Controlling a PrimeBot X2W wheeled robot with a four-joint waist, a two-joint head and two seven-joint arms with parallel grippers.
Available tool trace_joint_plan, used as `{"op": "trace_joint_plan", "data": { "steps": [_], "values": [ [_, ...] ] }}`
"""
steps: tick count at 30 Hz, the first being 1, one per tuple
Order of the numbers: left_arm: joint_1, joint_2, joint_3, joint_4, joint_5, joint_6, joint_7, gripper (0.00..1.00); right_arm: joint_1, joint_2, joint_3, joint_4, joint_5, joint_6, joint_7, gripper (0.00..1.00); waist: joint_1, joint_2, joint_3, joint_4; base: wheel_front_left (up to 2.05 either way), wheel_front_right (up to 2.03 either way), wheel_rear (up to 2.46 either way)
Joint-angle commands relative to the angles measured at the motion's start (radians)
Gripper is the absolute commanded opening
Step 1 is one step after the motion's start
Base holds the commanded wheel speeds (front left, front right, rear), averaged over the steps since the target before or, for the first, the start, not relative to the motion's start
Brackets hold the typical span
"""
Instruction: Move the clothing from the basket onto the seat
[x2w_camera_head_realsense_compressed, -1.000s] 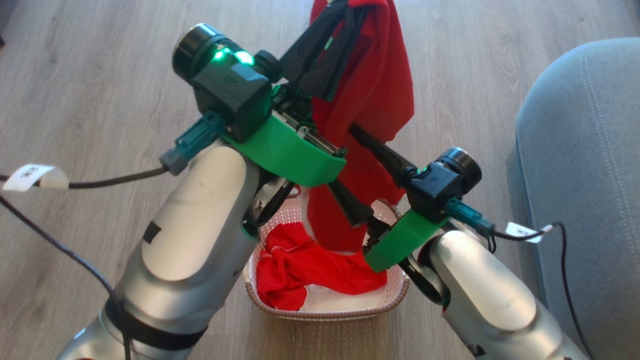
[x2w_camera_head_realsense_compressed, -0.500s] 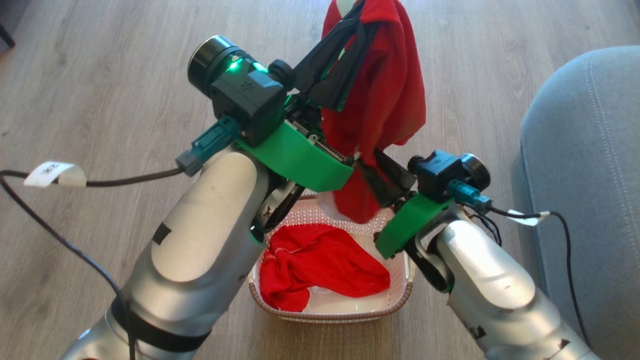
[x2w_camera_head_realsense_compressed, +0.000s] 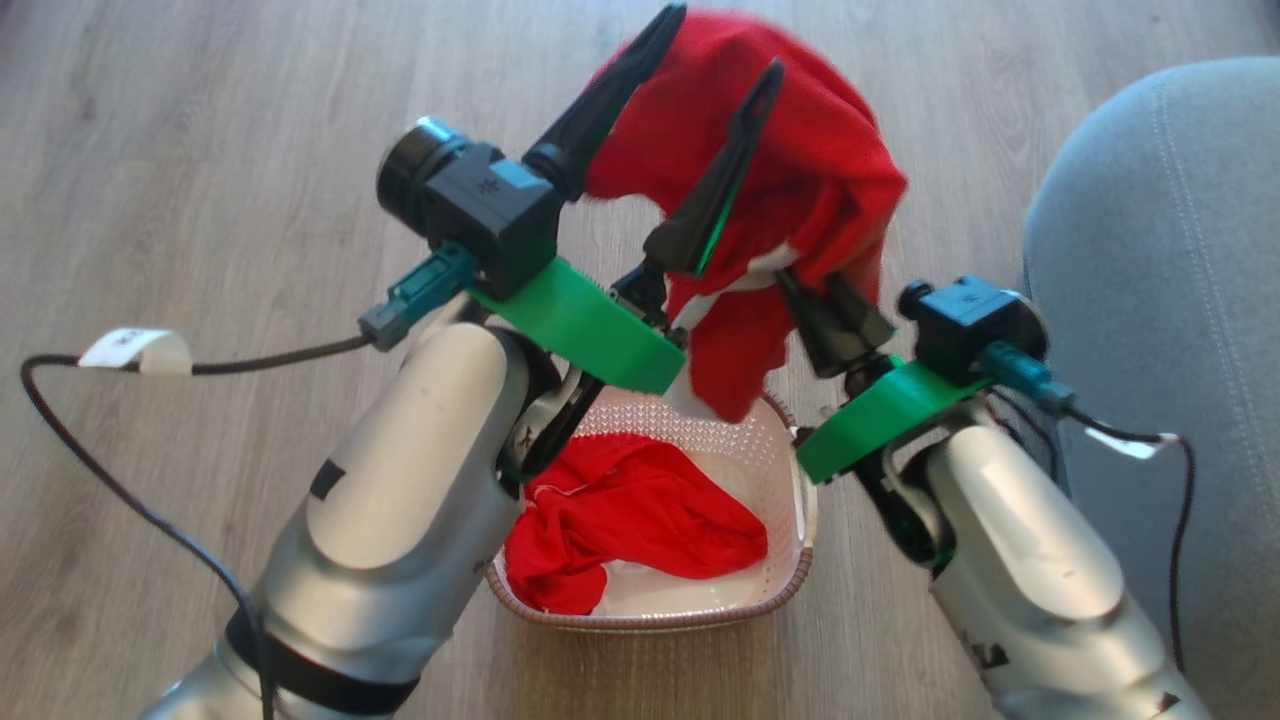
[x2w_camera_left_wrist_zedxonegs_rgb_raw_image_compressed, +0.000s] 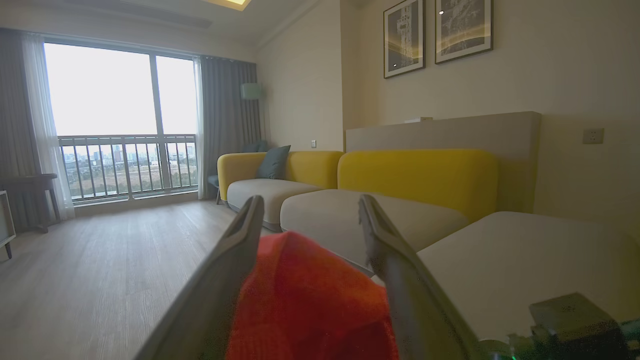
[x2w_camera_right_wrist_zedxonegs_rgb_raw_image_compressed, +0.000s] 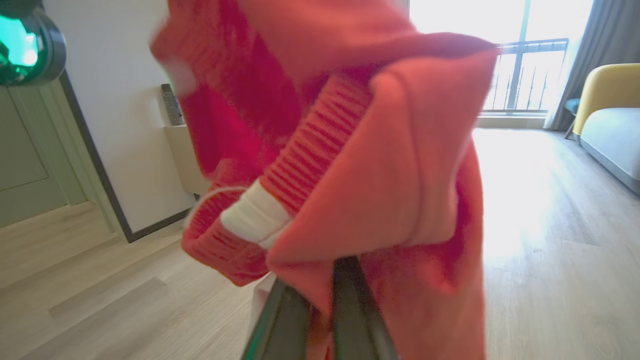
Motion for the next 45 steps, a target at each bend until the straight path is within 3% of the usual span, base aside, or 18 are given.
{"op": "trace_joint_plan", "data": {
  "steps": [1,13,20,37,45],
  "values": [
    [-0.025,0.017,0.040,-0.023,-0.003,-0.007,-0.005,1.00,-0.015,0.020,-0.002,-0.048,-0.010,0.000,-0.007,0.00,0.0000,0.0000,0.005,-0.007,0.00,0.00,0.00],
    [0.041,0.041,0.020,0.049,0.003,-0.051,-0.005,1.00,0.016,0.020,-0.150,-0.178,-0.036,0.000,-0.007,0.00,0.0000,0.0000,0.043,-0.125,0.00,0.00,0.00],
    [0.088,0.068,0.021,0.082,0.012,-0.064,-0.005,1.00,0.039,0.020,-0.210,-0.221,-0.034,0.000,-0.007,0.00,0.0000,0.0000,0.058,-0.250,0.00,0.00,0.00],
    [0.225,0.146,0.017,0.078,0.059,-0.071,-0.005,1.00,0.102,0.020,-0.235,-0.276,0.003,0.000,-0.007,0.00,0.0000,0.0000,0.046,-0.591,0.00,0.00,0.00],
    [0.211,0.144,-0.070,0.058,0.029,-0.071,-0.005,1.00,0.193,0.020,-0.359,-0.367,-0.009,0.000,-0.007,0.00,0.0000,0.0000,0.059,-0.619,0.00,0.00,0.00]
  ]
}}
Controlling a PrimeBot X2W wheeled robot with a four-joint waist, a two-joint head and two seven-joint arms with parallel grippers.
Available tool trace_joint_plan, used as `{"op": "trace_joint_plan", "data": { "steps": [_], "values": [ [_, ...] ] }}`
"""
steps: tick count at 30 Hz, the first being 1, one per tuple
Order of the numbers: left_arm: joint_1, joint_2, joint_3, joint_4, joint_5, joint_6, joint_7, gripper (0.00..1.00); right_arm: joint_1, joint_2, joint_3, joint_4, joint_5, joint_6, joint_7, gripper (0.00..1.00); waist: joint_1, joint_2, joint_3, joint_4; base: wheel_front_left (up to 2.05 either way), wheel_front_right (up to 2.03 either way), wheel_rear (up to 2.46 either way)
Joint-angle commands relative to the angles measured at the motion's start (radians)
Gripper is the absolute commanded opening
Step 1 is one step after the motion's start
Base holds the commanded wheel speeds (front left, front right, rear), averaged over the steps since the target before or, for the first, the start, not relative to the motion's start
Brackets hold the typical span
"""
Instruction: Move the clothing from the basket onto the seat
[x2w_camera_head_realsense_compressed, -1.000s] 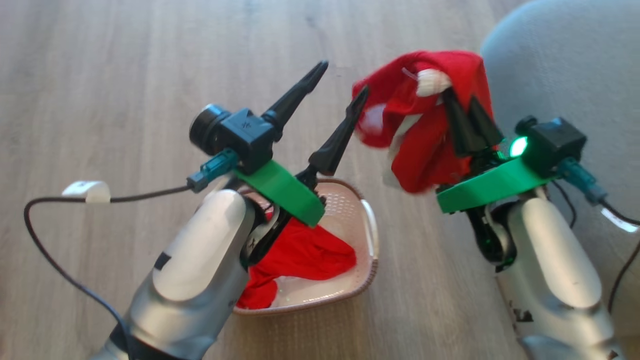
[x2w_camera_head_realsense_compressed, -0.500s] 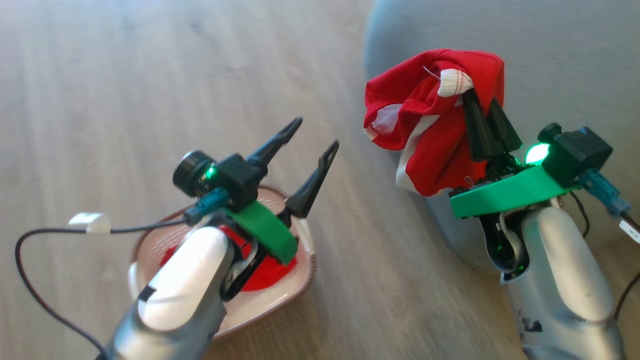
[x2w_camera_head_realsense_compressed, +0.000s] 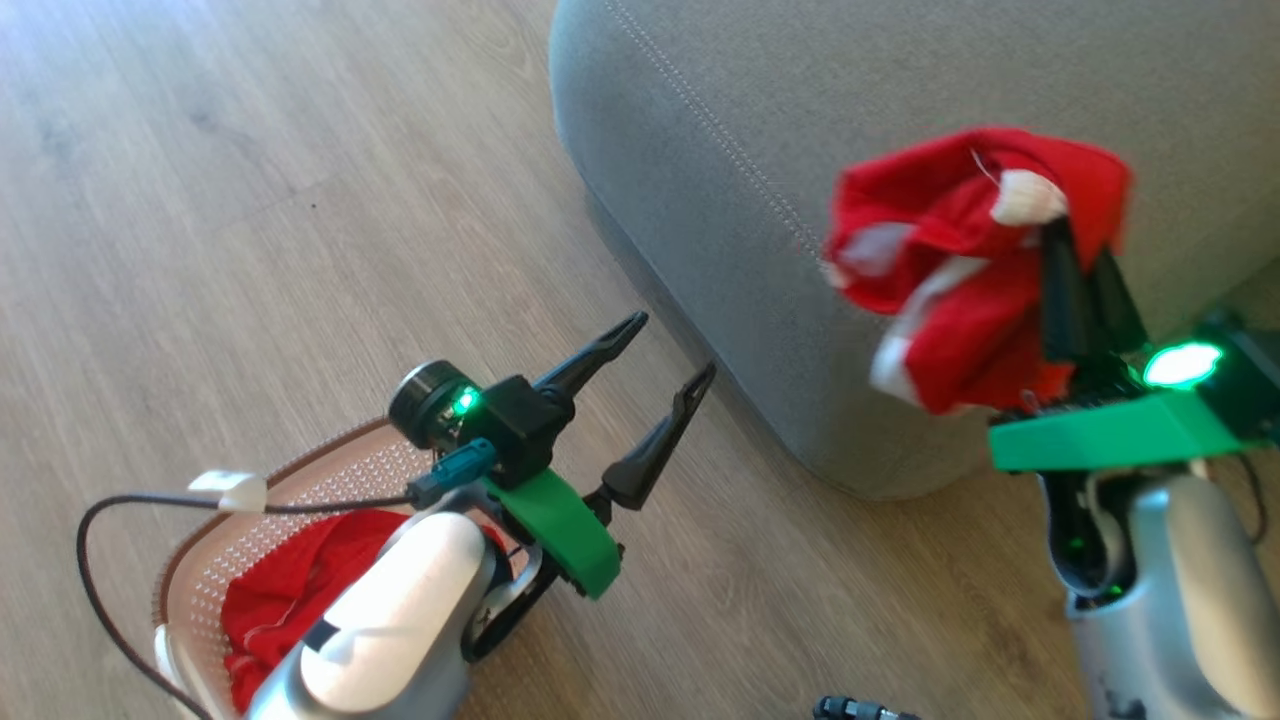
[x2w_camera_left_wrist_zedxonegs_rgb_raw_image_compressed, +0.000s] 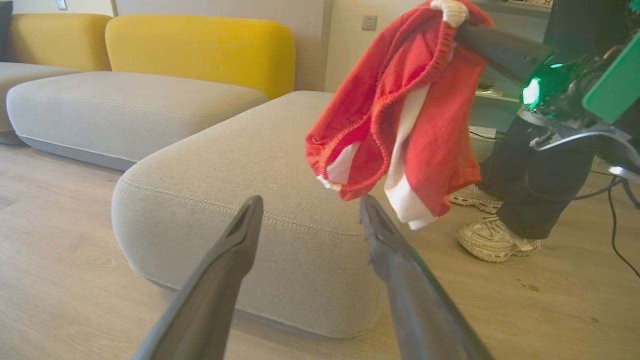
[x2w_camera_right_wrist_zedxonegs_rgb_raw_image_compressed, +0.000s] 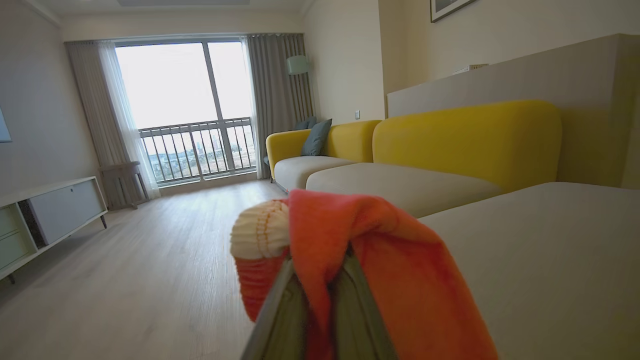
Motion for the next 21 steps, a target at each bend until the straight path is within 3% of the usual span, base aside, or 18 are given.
{"op": "trace_joint_plan", "data": {
  "steps": [1,12,21],
  "values": [
    [-0.052,0.017,0.028,-0.033,-0.010,-0.001,-0.005,1.00,-0.002,0.012,0.001,-0.052,-0.002,0.000,-0.007,0.00,0.0000,0.0000,0.004,-0.004,0.00,0.00,0.00],
    [-0.031,0.106,0.035,-0.134,-0.027,-0.001,-0.005,1.00,0.045,0.012,-0.046,-0.123,-0.025,0.000,-0.007,0.00,0.0000,0.0000,0.080,-0.007,0.00,0.00,0.00],
    [-0.030,0.233,0.048,-0.292,0.005,-0.001,-0.005,1.00,-0.166,0.012,-0.090,-0.059,-0.110,0.000,-0.007,0.00,0.0000,0.0000,0.278,-0.003,0.00,0.00,0.00]
  ]
}}
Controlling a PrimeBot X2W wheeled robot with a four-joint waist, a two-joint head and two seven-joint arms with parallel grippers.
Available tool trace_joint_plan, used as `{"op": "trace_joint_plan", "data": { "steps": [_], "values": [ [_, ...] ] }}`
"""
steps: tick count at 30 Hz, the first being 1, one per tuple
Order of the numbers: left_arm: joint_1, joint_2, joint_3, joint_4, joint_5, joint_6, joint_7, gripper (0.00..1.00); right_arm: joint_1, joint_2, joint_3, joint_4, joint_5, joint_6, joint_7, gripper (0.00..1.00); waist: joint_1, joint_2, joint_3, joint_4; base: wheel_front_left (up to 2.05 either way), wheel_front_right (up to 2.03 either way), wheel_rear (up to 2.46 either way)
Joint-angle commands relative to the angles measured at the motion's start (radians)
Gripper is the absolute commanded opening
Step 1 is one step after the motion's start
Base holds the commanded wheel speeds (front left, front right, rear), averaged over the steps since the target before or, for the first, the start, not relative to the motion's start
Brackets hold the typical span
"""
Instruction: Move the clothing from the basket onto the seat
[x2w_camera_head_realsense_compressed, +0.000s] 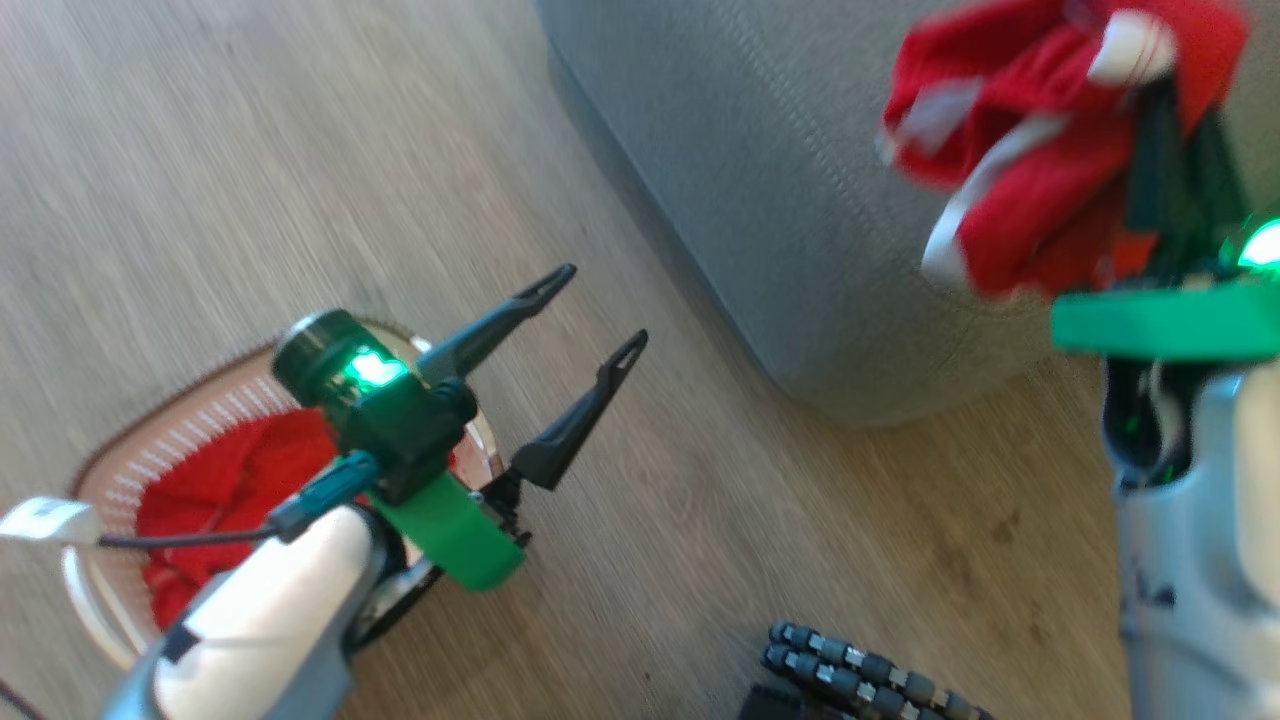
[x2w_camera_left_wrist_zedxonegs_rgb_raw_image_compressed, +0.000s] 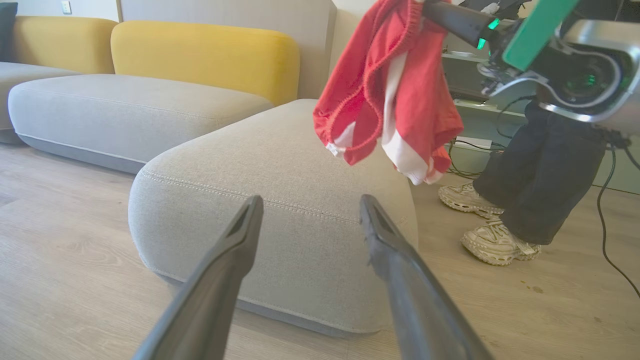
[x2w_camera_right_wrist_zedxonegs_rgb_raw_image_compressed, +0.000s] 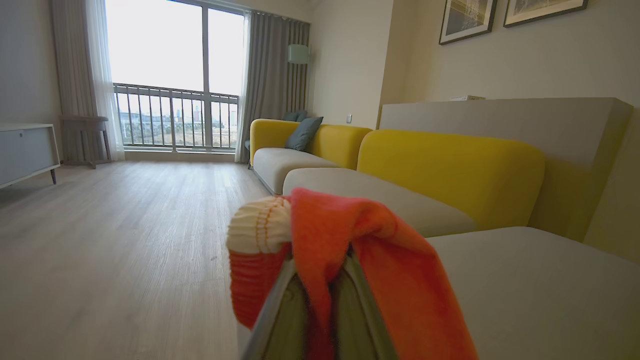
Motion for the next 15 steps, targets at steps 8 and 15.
{"op": "trace_joint_plan", "data": {
  "steps": [8,15],
  "values": [
    [-0.054,0.122,0.036,-0.203,0.034,-0.001,-0.005,1.00,-0.255,-0.002,-0.100,0.074,-0.136,0.000,-0.006,0.00,-0.0001,-0.0001,0.239,0.065,0.00,0.00,0.00],
    [-0.107,0.174,0.011,-0.279,0.032,-0.001,-0.005,1.00,-0.479,-0.012,-0.245,0.186,-0.294,0.000,-0.005,0.00,-0.0001,-0.0001,0.353,0.135,0.00,0.00,0.00]
  ]
}}
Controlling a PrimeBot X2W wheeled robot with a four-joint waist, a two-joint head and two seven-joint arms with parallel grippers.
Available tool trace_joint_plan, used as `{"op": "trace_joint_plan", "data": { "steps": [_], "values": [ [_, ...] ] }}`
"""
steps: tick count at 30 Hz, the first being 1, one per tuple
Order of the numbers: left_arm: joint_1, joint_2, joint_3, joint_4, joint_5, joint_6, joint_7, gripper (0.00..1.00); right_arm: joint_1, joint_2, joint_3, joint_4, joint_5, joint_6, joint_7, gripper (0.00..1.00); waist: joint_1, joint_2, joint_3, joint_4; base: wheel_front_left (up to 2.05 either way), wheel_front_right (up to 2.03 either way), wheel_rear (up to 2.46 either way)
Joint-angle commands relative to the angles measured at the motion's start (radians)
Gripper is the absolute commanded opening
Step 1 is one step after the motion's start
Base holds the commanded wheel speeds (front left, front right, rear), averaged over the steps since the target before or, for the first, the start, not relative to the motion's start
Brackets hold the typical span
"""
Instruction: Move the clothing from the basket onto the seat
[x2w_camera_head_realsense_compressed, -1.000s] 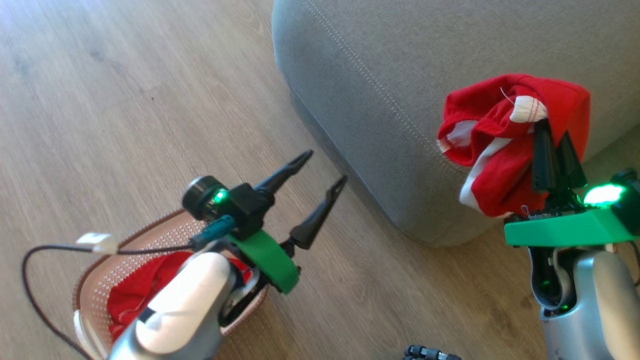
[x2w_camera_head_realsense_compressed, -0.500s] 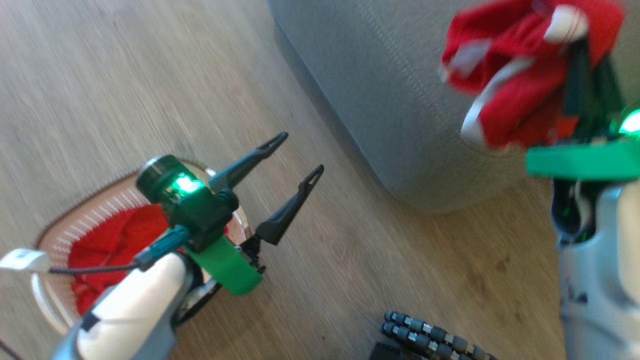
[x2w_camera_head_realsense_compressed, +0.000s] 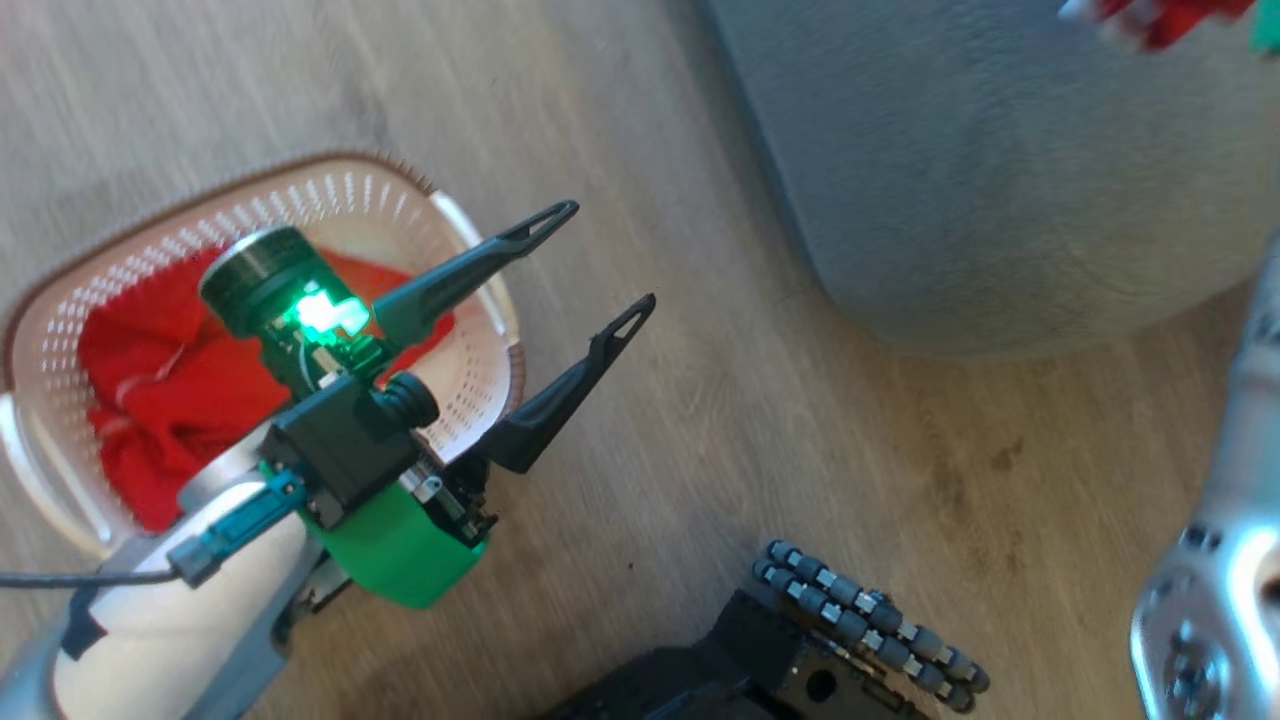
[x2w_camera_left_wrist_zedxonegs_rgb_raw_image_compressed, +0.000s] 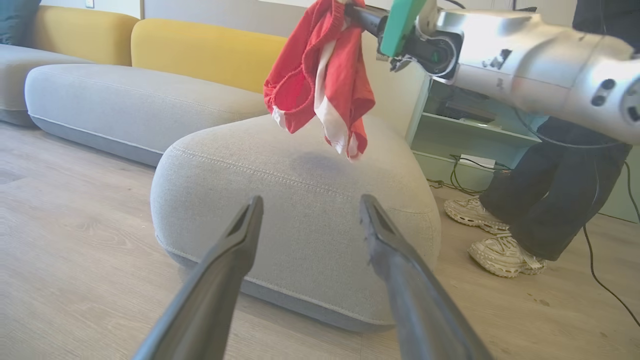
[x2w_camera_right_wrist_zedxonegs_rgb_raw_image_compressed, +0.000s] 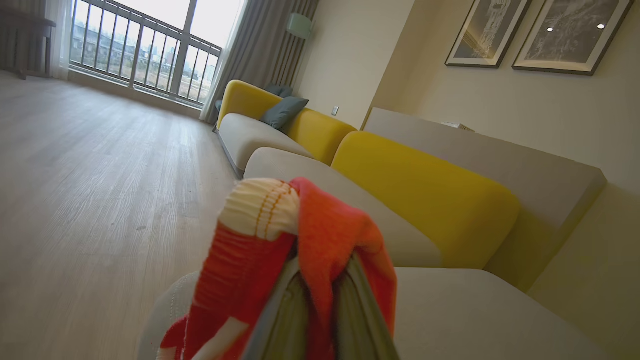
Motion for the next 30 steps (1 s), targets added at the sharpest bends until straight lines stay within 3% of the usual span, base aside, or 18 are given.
{"op": "trace_joint_plan", "data": {
  "steps": [1,9,18,29,30],
  "values": [
    [-0.019,0.022,0.024,-0.043,0.008,-0.001,-0.005,1.00,-0.019,-0.016,-0.002,-0.026,-0.009,0.000,0.001,0.00,-0.0003,0.0000,0.055,0.049,0.00,0.00,0.00],
    [-0.047,0.049,0.021,-0.078,0.004,-0.001,-0.005,1.00,-0.232,-0.091,-0.175,0.056,-0.165,0.000,0.115,0.00,-0.0003,0.0000,0.145,0.115,0.00,0.00,0.00],
    [-0.081,0.045,-0.001,-0.102,0.007,-0.001,-0.005,1.00,-0.307,-0.165,-0.451,0.066,-0.299,0.000,0.238,0.00,-0.0003,0.0000,0.206,0.185,0.00,0.00,0.00],
    [-0.096,0.036,-0.006,-0.095,0.008,-0.001,-0.005,1.00,-0.218,-0.132,-0.651,0.232,-0.305,0.000,0.238,0.00,-0.0003,0.0000,0.221,0.207,0.00,0.00,0.00],
    [-0.097,0.036,-0.006,-0.093,0.008,-0.001,-0.005,1.00,-0.213,-0.134,-0.647,0.261,-0.300,0.000,0.218,0.31,-0.0003,0.0000,0.217,0.207,0.00,0.00,0.00]
  ]
}}
